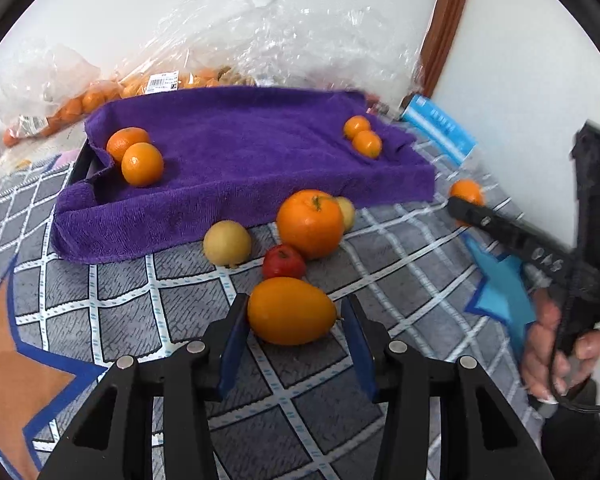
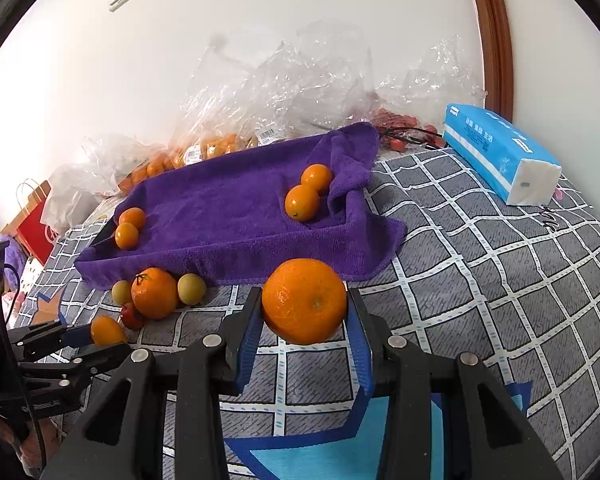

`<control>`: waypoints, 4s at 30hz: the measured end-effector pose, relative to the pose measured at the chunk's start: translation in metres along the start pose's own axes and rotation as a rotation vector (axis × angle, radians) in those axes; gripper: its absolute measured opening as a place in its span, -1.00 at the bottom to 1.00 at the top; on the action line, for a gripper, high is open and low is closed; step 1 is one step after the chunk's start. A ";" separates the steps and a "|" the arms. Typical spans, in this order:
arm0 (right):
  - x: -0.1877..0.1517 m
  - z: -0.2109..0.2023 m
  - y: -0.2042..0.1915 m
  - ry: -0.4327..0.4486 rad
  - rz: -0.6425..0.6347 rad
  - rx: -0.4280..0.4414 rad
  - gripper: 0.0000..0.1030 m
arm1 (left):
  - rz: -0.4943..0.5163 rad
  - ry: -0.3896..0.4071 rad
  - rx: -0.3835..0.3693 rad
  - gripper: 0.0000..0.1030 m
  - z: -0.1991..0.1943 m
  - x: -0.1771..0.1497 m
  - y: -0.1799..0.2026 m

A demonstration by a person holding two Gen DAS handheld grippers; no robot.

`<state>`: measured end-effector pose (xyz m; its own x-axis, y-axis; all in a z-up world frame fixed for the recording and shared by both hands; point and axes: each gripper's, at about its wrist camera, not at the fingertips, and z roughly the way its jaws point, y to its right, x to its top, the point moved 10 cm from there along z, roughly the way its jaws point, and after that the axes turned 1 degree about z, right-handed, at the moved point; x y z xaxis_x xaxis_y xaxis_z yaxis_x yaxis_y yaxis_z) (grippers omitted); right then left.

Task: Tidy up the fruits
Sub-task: 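Carry the oval fruit over the towel with the left tool while the right tool carries its orange, then open the right tool to set its orange on the towel while the left tool releases the oval fruit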

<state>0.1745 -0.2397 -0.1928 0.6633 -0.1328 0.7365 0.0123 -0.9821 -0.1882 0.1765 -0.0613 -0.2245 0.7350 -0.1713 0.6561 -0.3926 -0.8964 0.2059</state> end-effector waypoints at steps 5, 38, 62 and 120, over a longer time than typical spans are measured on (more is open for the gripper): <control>0.000 -0.002 -0.002 0.010 -0.006 0.000 -0.22 | -0.052 0.082 -0.019 -0.14 -0.016 0.007 -0.008; 0.006 -0.016 -0.009 0.076 -0.043 -0.007 -0.22 | -0.149 0.279 0.092 -0.14 -0.069 0.020 -0.045; 0.039 -0.028 -0.030 0.066 -0.059 0.021 -0.22 | -0.165 0.320 0.116 -0.14 -0.110 0.066 -0.049; 0.062 0.099 -0.046 -0.095 -0.052 0.085 -0.18 | -0.179 0.182 0.092 -0.14 0.023 0.094 -0.076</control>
<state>0.2890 -0.1899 -0.2028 0.7278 -0.0652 0.6827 0.1092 -0.9717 -0.2093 0.2881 -0.0189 -0.1949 0.6736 0.0620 0.7365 -0.2073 -0.9407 0.2687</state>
